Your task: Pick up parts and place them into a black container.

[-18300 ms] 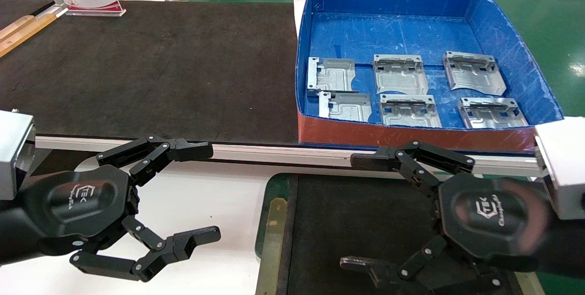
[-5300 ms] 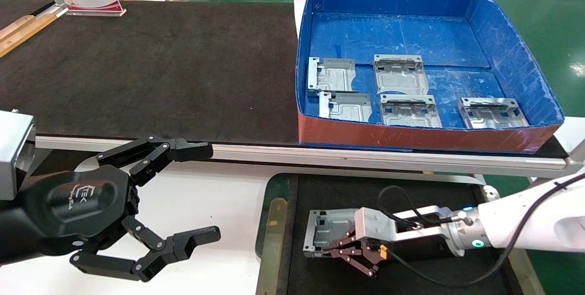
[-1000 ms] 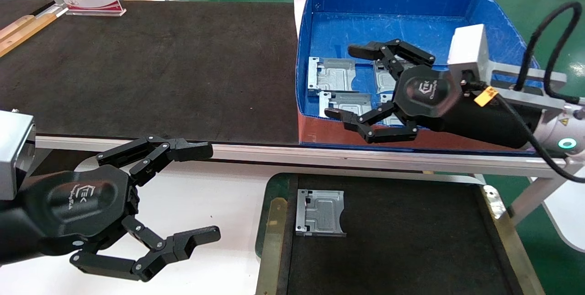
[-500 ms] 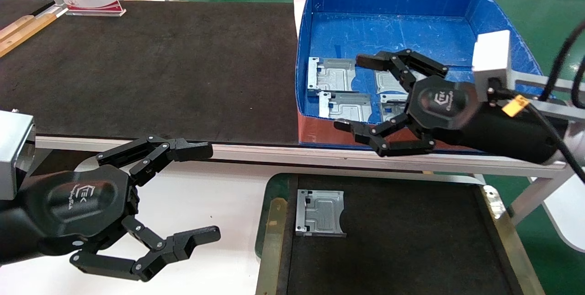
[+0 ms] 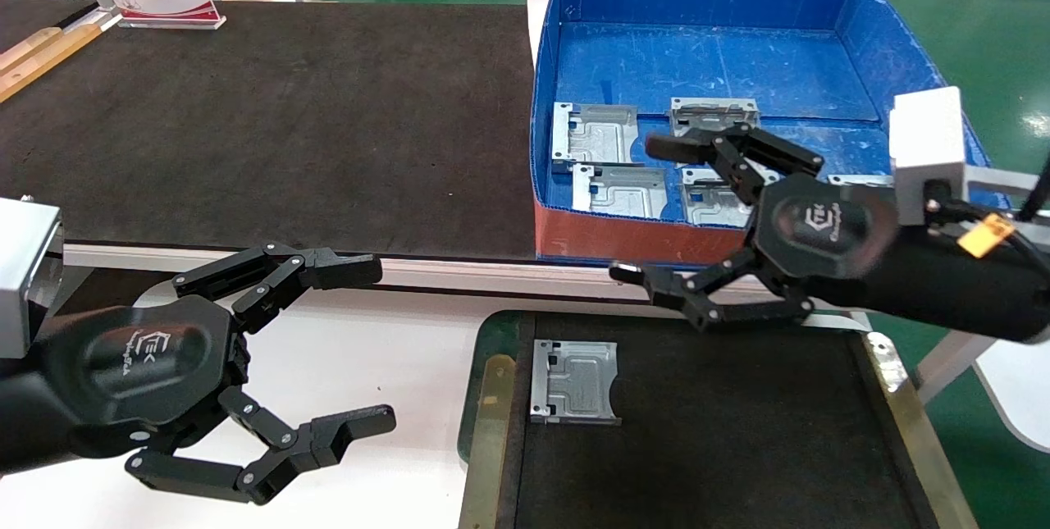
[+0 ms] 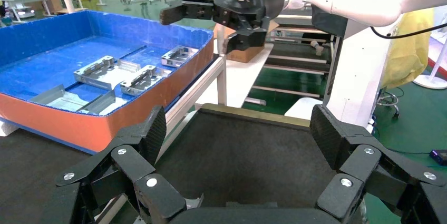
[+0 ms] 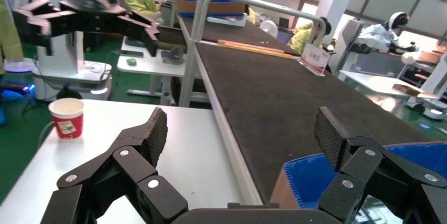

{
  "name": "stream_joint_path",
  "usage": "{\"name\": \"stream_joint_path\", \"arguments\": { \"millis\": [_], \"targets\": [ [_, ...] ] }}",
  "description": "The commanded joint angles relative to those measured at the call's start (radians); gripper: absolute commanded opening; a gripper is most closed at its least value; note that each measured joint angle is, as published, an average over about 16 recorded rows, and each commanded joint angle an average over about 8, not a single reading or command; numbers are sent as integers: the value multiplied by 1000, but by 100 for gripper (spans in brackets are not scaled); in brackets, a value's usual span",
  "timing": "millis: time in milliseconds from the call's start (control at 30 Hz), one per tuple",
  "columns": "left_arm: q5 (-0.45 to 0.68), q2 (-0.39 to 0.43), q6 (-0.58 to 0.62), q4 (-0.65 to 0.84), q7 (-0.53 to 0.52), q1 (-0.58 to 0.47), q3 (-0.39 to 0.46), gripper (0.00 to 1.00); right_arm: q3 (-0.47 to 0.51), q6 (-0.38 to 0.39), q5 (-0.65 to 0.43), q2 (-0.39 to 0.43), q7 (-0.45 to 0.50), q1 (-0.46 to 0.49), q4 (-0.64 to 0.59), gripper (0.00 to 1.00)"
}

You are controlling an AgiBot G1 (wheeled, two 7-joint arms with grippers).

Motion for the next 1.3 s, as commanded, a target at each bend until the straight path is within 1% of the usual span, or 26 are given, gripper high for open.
{"name": "stream_joint_path", "arguments": {
  "millis": [33,933,1100,1300],
  "targets": [
    [0,0,0,0,0,0,0,100,8,3,5,12,21,-17,32,100],
    [0,0,0,0,0,0,0,100,110,49,71,171,308,-246,459,100],
    [0,0,0,0,0,0,0,100,122,54,80,192,340,-275,514,100],
    [0,0,0,0,0,0,0,100,127,56,84,198,347,-284,529,100]
  ]
}}
